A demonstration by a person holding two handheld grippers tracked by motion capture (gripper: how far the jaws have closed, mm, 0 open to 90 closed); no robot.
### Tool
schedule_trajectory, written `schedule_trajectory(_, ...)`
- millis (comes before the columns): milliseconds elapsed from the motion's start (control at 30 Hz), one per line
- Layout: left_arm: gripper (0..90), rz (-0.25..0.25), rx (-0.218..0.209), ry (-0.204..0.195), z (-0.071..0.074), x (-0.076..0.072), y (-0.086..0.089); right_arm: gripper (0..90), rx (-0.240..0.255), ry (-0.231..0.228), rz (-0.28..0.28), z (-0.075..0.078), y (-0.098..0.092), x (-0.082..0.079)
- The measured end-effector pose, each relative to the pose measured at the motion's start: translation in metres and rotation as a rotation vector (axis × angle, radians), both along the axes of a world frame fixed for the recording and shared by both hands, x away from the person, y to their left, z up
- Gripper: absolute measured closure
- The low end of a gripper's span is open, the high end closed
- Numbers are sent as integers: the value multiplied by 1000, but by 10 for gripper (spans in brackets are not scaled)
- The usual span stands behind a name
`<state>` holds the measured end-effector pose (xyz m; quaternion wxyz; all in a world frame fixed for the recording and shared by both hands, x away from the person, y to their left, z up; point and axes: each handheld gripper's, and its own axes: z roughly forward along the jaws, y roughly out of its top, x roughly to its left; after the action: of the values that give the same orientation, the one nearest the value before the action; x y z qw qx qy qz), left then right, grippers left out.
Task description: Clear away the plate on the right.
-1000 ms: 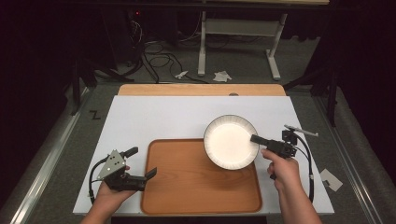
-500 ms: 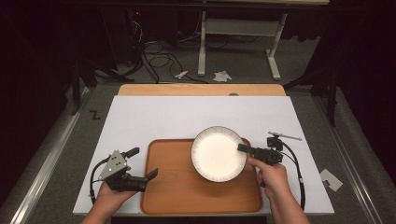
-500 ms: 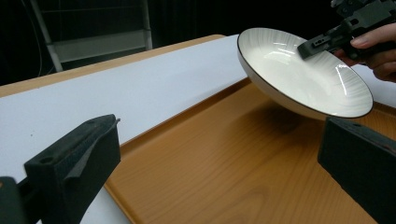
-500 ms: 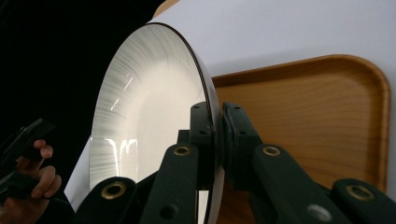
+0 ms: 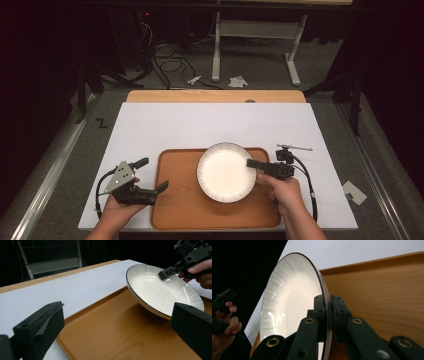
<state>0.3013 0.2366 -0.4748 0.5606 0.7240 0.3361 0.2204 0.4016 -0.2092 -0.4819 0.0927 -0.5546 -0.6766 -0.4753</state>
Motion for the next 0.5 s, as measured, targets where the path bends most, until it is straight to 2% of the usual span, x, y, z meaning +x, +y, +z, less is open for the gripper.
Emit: schedule_trajectory(500,3,-3,-1,0,0,0,0,844,-43,5,75,-3,21,-3)
